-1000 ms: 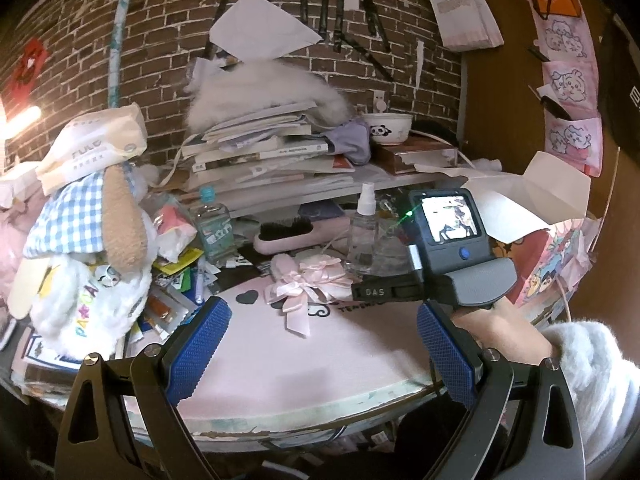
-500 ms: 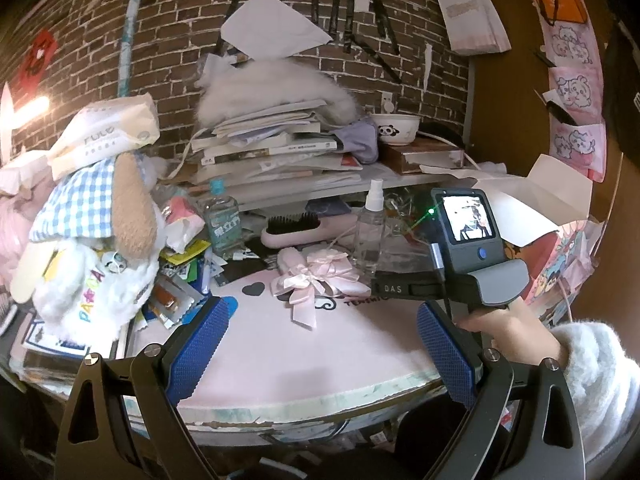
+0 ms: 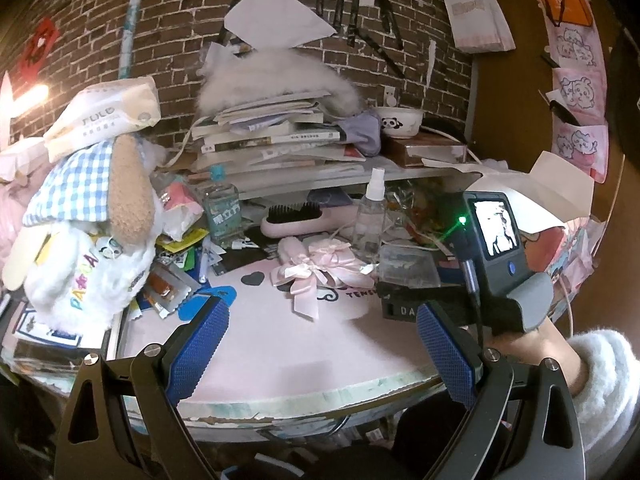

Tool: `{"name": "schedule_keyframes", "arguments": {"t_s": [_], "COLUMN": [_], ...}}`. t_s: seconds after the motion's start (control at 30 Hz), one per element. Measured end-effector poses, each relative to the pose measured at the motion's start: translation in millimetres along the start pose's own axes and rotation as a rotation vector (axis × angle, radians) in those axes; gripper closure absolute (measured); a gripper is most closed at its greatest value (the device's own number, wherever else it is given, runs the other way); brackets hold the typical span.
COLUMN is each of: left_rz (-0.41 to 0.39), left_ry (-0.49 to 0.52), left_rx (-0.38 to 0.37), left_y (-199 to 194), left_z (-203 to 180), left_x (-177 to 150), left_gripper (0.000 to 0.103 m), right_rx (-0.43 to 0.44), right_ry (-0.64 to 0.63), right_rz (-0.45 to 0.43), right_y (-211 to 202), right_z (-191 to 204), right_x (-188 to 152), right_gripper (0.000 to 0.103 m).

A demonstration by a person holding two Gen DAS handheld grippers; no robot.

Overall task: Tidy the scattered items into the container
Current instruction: 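Lift and carry the clear plastic box with the right gripper into the white box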

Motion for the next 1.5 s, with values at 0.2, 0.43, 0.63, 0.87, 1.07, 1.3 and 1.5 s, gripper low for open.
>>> {"name": "schedule_keyframes", "arguments": {"t_s": [0.2,0.43,0.63,0.87,1.07,1.3,1.5], "left_rz": [0.001,0.015,0.024,0.033,0.033,0.034,0.032], "left_ry": [0.006,-0.009,-0.020,-0.024,-0.023,-0.032,-0.040], "left_rx": [-0.003,0.006,0.005,0.000,0.001,0.007,0.020], "left_y": [-0.8,1.7,0.9,2.0,1.6,0.5,-0.2], "left_z": [-3.1,-0.4,-0.7,-3.7,-4.6,-2.0,4.4], "left_x": [-1.0,-7.0,-13.7,-18.2,-18.5,-19.2,-19.5], "left_gripper": [0.009,0.009,0.009,0.009,0.009,0.009,0.009], "right_rx": [-0.010,0.020,0.079,0.077,0.075,0.081,0.101], "right_ry": [-0.046,-0.080,-0.107,-0.124,-0.115,-0.136,-0.143], "right_rz": [-0.029,-0.087,-0.120,-0.120,-0.122,-0.181,-0.209], "right_y": [-12.5,-38.1,-60.4,-62.0,-59.0,-74.3,-79.8], "right_z": [9.0,13.1,19.4,15.5,10.7,16.2,22.1], "right_x": [-10.6,-18.0,-24.3,-40.4,-45.0,-29.9,-25.3], "right_gripper": [0.022,0.022,0.022,0.022,0.023,0.023,0.023]}}
Point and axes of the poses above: each gripper's, at about its wrist camera, not at the fingertips, and y roughly the way its jaws point, z to its left, x to its top, the point moved 9 cm from there along y, roughly the way its jaws point, and after that the axes turned 5 degrees about -y, right-handed, at the moved point
